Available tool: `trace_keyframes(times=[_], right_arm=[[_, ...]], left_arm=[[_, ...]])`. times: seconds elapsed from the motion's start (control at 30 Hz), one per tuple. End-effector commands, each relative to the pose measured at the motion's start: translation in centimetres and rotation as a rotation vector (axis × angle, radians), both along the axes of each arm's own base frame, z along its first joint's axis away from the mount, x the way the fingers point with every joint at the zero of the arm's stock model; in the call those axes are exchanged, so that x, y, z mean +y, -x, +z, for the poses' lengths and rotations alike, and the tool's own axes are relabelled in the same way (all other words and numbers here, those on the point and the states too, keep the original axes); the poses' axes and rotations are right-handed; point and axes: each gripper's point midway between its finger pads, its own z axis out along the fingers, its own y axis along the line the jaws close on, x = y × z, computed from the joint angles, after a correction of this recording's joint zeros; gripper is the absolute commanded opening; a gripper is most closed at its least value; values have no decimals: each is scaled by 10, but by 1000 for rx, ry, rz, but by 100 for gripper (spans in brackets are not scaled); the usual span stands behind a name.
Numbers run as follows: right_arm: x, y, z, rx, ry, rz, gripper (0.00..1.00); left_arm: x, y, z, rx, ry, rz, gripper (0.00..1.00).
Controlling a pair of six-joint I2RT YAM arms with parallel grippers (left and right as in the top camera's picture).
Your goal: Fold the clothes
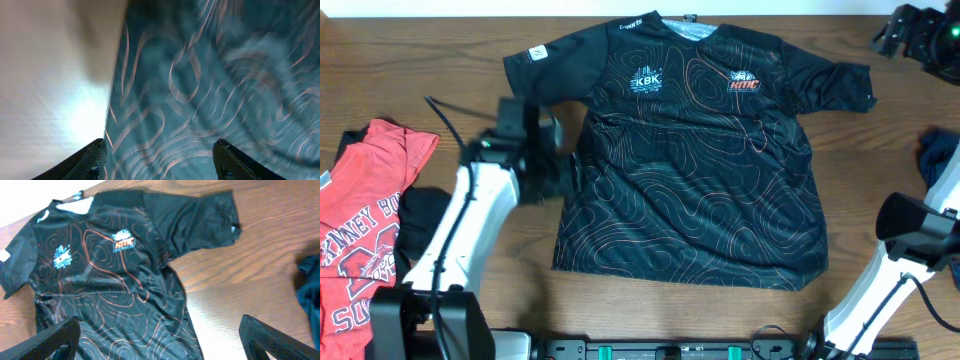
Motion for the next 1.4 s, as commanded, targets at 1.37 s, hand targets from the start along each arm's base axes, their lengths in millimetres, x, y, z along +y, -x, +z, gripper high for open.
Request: trace_keyframes(times=[1.37], right_arm=[[16, -3, 5, -29, -7, 76, 99]], left_arm=[[32, 121, -78, 220, -97, 287, 71]])
